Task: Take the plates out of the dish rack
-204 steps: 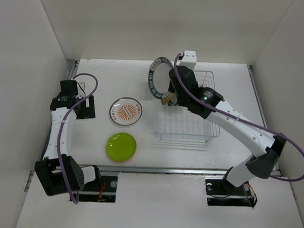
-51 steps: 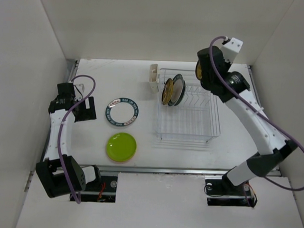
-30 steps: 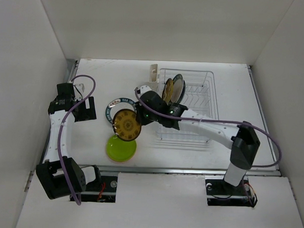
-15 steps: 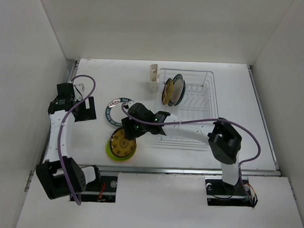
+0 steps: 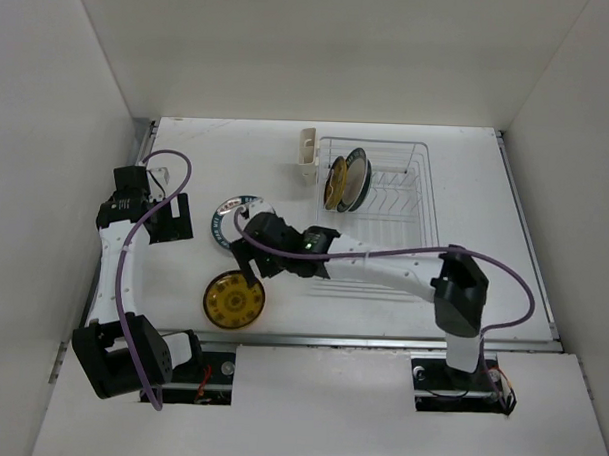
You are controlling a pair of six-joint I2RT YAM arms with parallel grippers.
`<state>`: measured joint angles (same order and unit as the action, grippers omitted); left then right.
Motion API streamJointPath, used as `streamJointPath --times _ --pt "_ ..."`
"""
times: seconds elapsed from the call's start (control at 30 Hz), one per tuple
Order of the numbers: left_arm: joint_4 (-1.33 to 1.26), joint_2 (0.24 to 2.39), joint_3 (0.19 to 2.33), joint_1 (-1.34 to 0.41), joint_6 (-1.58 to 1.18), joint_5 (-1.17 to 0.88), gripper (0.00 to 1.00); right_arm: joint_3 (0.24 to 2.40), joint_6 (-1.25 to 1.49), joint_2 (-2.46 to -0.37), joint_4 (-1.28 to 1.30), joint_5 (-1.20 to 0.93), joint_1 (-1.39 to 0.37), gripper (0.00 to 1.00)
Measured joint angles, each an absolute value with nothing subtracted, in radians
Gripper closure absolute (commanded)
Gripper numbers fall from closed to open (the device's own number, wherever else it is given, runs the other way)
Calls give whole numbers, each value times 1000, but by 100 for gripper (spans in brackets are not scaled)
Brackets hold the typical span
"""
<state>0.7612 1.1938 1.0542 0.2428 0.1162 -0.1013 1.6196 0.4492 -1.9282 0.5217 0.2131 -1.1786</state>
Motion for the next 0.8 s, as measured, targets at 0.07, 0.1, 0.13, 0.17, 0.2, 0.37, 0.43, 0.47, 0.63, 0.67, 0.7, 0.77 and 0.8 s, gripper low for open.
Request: streamJointPath --times 0.07,0.1,0.13,0.17,0.2,0.37,0.43,0.47,0.63,0.67,0.7,0.77,0.8 --pt "761 1194 1054 243 116 -101 11 1614 456 -1858 533 270 -1158 7" --pt "760 1194 1054 243 116 -101 11 1607 463 -1813 536 299 -1145 7" --pt "761 1194 1054 243 116 -101 11 1602 470 -1763 543 329 -1127 7" --pt "760 1194 1054 243 116 -102 11 1601 477 -1715 545 360 -1107 7" --pt "760 1194 1054 243 116 -102 11 1601 488 -1667 543 387 -1082 7" --pt "760 1194 1054 243 117 -102 11 1603 540 -1517 549 493 -859 17" --pt "761 1194 1054 243 117 -102 11 1604 558 -1523 556 520 -751 27" --pt "760 1194 1054 243 117 -102 11 1604 566 -1538 564 530 -702 31" --pt "760 1196 1053 243 117 -102 11 1604 586 -1652 604 538 -552 58" --pt "760 1197 1052 243 117 -102 11 1604 589 -1674 606 533 -535 58" --pt "759 1197 1049 243 119 -102 11 1604 591 -1694 606 524 -521 58" --pt "760 1199 1043 243 122 -102 11 1594 595 -1716 598 497 -495 56" --pt "760 1201 1042 243 123 -102 11 1587 598 -1721 595 484 -487 56"
